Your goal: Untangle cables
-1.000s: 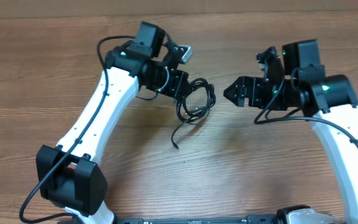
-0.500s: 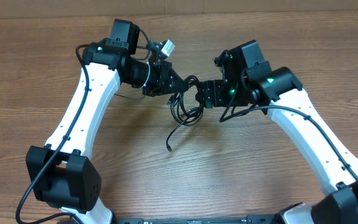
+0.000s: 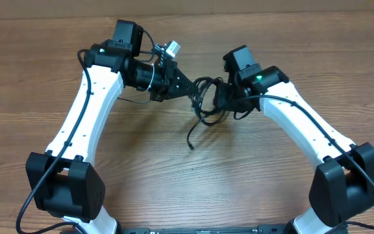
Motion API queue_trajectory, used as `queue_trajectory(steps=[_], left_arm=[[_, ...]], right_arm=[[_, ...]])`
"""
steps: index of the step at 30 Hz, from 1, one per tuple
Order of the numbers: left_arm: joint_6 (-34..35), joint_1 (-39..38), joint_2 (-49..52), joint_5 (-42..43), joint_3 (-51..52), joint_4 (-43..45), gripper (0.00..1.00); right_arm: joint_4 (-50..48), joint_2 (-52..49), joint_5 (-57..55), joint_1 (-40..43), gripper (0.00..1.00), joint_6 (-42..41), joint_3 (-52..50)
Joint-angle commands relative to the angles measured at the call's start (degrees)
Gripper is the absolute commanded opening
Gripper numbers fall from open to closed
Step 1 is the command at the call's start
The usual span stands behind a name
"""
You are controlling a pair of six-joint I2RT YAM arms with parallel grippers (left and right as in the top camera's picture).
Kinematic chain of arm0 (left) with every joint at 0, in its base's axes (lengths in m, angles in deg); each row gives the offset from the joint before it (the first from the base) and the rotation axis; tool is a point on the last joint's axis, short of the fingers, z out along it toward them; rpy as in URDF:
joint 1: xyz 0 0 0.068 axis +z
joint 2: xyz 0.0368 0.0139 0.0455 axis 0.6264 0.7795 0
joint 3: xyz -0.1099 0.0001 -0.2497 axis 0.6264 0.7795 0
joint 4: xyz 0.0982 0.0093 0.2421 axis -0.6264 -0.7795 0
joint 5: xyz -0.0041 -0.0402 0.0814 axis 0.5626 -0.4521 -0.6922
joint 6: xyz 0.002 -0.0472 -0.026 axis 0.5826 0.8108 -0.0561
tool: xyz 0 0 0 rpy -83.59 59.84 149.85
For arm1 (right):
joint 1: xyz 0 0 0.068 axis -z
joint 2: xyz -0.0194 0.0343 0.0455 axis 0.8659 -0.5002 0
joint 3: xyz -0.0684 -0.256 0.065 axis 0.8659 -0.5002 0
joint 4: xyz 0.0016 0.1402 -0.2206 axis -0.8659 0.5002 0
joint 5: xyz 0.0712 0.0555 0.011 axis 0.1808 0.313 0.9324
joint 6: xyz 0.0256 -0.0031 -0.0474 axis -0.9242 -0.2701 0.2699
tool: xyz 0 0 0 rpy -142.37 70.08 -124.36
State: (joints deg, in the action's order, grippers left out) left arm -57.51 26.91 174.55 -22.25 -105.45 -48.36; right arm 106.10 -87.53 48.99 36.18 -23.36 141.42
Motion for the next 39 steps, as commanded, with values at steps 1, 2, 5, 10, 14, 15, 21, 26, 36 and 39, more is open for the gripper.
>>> queue_trajectory(steps=[1,2,5,10,14,15,21,26,36,39], left_arm=[[0.92,2.62,-0.98,-2.49,-1.05,0.02,0.04],[0.92,2.93,-0.98,-4.07,-1.05,0.02,0.04],[0.92,3.08,-0.98,-10.19,-1.05,0.0,0.04],[0.63,2.27,-0.98,-18.23,-1.05,-0.2,0.05],[-0.02,0.15,-0.98,-18.69,-1.05,0.33,0.21],[0.02,-0.96,-0.98,-18.56,-1.05,0.52,0.26],[2.36,-6.08,-0.98,-16.7,-1.05,3.06,0.38],[6.67,-8.02,-1.03,-12.02,-1.05,10.36,0.44],[8.72,-9.64,-2.75,-15.65,-1.16,17.75,0.52],[9.73,-12.2,-2.62,-21.11,-1.16,16.39,0.51]], right_arm=[[2.27,0.2,-3.32,3.93,0.04,0.44,-0.31],[2.99,0.35,-2.47,4.52,0.04,1.7,-0.31],[4.48,1.64,1.31,5.53,0.04,4.68,-0.31],[6.69,6.99,5.27,5.42,0.04,6.16,-0.26],[9.42,8.5,1.27,5.14,0.04,1.9,-0.26],[10.43,8.5,-1.46,5.14,0.04,-0.87,-0.26],[11.41,8.37,-4.96,5.14,0.04,-9.7,-0.26],[11.06,7.98,-6.82,5.11,0.03,-11.98,-0.26],[10.62,5.09,-6.16,3.78,0.04,-11.98,-0.26],[10.08,3.93,-6.16,2.36,0.04,-12.41,-0.26]])
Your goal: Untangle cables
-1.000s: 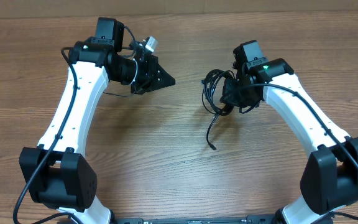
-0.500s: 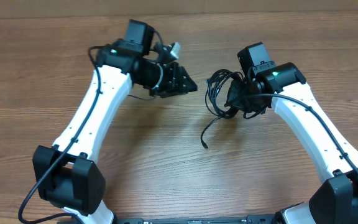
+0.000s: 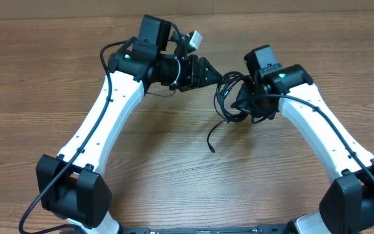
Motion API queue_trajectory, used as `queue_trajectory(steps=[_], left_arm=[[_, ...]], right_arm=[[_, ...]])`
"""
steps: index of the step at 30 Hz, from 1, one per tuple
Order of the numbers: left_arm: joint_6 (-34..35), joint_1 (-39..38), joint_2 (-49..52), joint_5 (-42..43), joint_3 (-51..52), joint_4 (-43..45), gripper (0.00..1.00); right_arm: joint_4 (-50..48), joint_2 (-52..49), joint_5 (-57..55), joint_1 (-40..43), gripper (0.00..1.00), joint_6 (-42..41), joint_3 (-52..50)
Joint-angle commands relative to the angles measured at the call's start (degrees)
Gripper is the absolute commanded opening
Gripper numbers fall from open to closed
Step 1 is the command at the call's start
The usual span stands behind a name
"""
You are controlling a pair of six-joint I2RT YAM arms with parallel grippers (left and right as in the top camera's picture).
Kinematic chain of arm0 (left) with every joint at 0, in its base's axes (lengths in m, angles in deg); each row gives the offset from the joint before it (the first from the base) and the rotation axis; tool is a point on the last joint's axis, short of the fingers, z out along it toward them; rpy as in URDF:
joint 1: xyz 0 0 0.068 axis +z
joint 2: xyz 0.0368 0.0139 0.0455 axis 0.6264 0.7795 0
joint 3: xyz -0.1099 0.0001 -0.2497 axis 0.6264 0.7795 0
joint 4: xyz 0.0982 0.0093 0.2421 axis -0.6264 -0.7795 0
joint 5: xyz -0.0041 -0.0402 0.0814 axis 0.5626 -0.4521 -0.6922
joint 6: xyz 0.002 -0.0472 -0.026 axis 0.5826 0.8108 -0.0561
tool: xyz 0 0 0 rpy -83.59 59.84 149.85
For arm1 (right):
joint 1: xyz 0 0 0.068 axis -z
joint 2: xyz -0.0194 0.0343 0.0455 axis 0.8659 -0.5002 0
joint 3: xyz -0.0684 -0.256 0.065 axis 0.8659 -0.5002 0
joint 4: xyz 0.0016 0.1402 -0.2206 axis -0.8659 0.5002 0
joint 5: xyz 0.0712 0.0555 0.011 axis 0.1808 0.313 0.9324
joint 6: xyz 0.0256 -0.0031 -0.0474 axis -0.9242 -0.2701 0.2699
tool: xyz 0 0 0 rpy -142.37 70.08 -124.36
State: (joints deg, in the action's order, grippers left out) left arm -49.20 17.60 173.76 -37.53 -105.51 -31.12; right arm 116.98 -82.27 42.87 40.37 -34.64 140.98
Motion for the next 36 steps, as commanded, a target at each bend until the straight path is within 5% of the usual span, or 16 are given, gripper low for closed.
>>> queue_trajectory(steps=[1,9,15,21,36], left_arm=[[1.44,-3.89,-1.84,-8.0,-1.09,-1.36,0.51],[5.05,-8.41,-1.79,-26.25,-1.07,-7.63,0.45],[6.56,-9.22,-1.75,-36.39,-0.96,-10.88,0.3],[6.54,-8.94,-1.75,-39.56,-0.96,-13.0,0.15],[7.85,-9.25,5.4,-37.68,-0.83,-13.38,0.19]], right_arm=[[-0.94,-1.62,-0.02,-2.12,0.04,-1.31,0.17],[-0.9,-1.9,0.09,-2.23,0.04,-1.57,0.17],[-0.68,-1.88,0.33,-2.23,0.03,-1.55,0.17],[-0.63,-1.9,0.35,-2.23,0.04,-1.51,0.17],[-1.33,-0.15,11.39,-2.23,0.04,7.56,0.28]])
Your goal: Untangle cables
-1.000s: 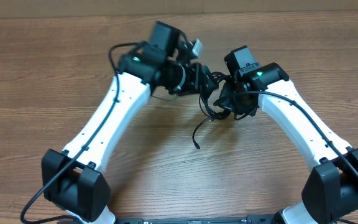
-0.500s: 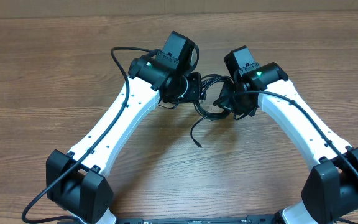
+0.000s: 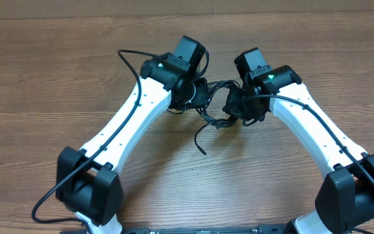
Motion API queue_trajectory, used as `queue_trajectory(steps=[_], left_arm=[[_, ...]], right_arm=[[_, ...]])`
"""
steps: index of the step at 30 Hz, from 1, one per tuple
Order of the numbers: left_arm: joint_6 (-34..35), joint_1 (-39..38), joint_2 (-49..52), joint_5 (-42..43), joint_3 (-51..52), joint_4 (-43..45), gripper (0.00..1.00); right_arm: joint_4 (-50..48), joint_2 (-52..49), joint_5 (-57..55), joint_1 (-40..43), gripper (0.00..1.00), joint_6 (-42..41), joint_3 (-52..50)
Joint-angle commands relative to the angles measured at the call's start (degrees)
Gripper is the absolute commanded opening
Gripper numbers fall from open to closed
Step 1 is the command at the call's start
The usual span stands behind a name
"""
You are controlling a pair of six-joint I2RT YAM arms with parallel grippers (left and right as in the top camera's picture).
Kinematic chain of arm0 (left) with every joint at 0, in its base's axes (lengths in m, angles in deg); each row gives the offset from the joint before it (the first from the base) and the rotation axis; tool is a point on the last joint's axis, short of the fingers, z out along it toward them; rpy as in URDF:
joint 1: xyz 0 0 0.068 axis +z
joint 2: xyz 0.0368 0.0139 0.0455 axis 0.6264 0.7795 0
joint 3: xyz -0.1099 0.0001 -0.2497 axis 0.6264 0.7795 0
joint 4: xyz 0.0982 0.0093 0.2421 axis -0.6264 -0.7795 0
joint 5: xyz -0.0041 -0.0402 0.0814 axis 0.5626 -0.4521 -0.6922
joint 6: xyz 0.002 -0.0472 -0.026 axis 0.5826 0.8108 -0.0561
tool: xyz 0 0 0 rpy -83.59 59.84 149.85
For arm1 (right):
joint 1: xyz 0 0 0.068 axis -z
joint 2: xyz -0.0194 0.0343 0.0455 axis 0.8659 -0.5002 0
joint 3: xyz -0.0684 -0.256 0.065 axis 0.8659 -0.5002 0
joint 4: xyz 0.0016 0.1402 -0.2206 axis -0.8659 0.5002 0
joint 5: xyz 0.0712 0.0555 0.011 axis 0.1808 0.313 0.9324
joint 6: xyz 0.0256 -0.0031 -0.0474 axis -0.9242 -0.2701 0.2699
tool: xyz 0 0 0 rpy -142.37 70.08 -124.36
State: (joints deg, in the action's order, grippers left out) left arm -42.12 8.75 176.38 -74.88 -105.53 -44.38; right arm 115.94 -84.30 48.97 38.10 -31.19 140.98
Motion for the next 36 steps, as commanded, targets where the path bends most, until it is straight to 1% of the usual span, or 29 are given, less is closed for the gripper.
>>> queue_trajectory(steps=[1,2,4,6,10,12,14,17,18,19,21,22,23,24,25,27,30,33,36], left_arm=[[0.76,-0.15,3.48,-1.14,-0.81,-0.15,0.19],[0.79,0.13,3.65,-1.38,-0.81,-0.13,0.18],[0.79,1.25,3.74,-1.36,-0.81,-0.07,0.13],[0.76,1.7,3.74,-1.36,-0.81,-0.09,0.04],[0.44,1.92,3.74,-1.86,-0.81,-0.37,0.04],[-1.31,2.32,3.72,-3.41,-0.81,-0.76,0.04],[-2.49,3.43,3.61,-3.1,-0.87,-1.11,0.04],[-6.88,5.66,2.78,3.02,-0.98,-0.5,0.04],[-10.49,6.88,2.03,7.78,-1.01,0.59,0.04],[-15.76,8.55,0.55,15.13,-1.03,2.54,0.04],[-20.2,10.43,-1.38,23.23,-1.03,4.39,0.04],[-21.94,11.41,-2.43,27.04,-1.03,4.94,0.04],[-23.21,12.22,-3.28,29.55,-1.03,5.03,0.04],[-25.42,13.79,-5.01,32.79,-1.03,3.56,0.04],[-26.27,14.47,-5.66,32.98,-1.03,2.16,0.04],[-28.79,15.78,-6.82,33.27,-1.03,-1.16,0.04],[-34.32,17.09,-7.45,37.53,-1.03,-4.66,0.04],[-35.36,18.05,-7.48,39.45,-1.01,-6.19,0.04],[-35.34,18.6,-7.48,42.53,-1.01,-5.68,0.04]], right_arm=[[0.17,3.39,7.32,0.13,0.03,6.32,0.31],[0.39,4.74,9.11,0.39,0.04,8.44,0.33],[0.61,8.66,16.7,1.22,0.04,14.75,0.37],[0.35,10.93,20.22,1.73,0.04,16.2,0.5],[-1.77,15.34,27.15,3.37,0.04,17.0,0.72],[-2.89,17.09,30.8,4.9,0.04,16.98,0.74],[-3.63,18.56,34.12,7.17,0.04,16.98,0.74],[-3.76,19.43,36.89,10.78,0.04,16.96,0.74],[-3.48,19.41,37.09,12.07,0.04,16.92,0.74],[-2.78,19.28,36.59,13.77,0.04,16.94,0.72],[-1.99,19.17,35.08,15.08,0.11,16.72,0.72],[-1.84,19.15,34.58,15.32,0.18,16.74,0.72],[-1.77,19.12,34.38,15.43,0.35,16.76,0.72],[-1.84,19.12,34.38,15.43,0.64,16.98,0.72],[-1.92,19.15,34.4,15.43,0.69,16.98,0.72],[-2.1,19.15,34.69,15.43,0.71,16.94,0.72],[-3.08,19.15,35.95,15.21,0.71,16.39,0.72],[-4.98,19.06,36.04,13.92,0.7,13.49,0.72],[-6.01,18.27,32.33,12.09,0.68,8.28,0.72]])
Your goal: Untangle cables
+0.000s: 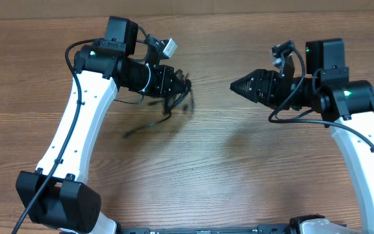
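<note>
Only the overhead view shows. A black cable (174,104) hangs in a blurred bunch from my left gripper (186,86), which is shut on it left of the table's middle. One loose end (132,132) trails down and left onto the wood. My right gripper (234,86) points left, well apart from the left one. Its fingers meet in a point and no cable shows between them. A thin black lead (291,117) loops under the right wrist; I cannot tell whether it is a task cable or the arm's own wiring.
The wooden table (193,169) carries nothing else. A white plug (169,47) sticks up from the left wrist. The white arm links run down both sides toward the near edge.
The grippers were close together on the tangle at the table's middle. Now they stand far apart, the left has the black cable with it on the left side, and the right holds none of it.
Both grippers worked at one black tangle near the middle, first left of centre, then further right, then pressed close together over it. By now they have separated, and the cable hangs from the left gripper alone.
</note>
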Motion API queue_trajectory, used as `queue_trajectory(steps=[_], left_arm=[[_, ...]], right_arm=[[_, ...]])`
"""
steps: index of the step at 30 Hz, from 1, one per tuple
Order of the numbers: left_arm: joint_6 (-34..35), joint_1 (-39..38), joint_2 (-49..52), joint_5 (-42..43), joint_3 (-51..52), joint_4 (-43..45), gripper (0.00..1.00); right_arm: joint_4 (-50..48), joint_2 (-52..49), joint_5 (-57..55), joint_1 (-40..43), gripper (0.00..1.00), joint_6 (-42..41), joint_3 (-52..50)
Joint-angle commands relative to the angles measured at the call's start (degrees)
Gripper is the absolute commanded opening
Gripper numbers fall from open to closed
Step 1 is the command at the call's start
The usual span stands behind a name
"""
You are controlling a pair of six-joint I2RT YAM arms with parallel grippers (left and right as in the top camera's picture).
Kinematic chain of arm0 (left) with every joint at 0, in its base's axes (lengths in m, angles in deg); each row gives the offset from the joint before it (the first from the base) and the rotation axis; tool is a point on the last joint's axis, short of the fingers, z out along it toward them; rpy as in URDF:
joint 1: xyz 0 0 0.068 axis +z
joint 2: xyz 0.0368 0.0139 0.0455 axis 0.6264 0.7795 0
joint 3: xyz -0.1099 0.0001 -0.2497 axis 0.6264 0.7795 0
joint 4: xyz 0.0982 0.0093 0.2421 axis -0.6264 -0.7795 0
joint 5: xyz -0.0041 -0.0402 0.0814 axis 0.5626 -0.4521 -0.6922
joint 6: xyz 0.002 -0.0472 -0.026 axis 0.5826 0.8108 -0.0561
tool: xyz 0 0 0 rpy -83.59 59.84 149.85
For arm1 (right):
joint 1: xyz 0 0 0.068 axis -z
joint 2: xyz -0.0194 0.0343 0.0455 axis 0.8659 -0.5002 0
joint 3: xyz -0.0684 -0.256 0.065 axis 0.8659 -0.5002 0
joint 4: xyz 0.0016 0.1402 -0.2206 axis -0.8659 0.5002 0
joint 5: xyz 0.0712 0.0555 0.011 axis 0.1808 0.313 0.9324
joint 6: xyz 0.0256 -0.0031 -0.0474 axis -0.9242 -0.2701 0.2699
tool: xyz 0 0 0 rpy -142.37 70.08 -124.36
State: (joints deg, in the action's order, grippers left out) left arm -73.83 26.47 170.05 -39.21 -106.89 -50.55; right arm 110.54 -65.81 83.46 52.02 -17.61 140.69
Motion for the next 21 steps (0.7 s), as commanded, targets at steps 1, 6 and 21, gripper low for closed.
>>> queue_trajectory(steps=[1,6,21], left_arm=[[-3.63,1.05,-1.14,7.8,0.35,0.66,0.04],[-3.54,2.75,-1.14,16.04,0.35,2.01,0.04],[1.2,6.69,-1.14,33.18,0.35,2.47,0.04]], right_arm=[[-0.59,-0.52,-3.63,-2.29,0.66,-6.56,0.98],[-0.28,-3.98,-9.44,-4.72,0.65,-10.4,0.87],[-3.87,-9.73,-9.14,-9.09,0.65,-3.02,0.85]])
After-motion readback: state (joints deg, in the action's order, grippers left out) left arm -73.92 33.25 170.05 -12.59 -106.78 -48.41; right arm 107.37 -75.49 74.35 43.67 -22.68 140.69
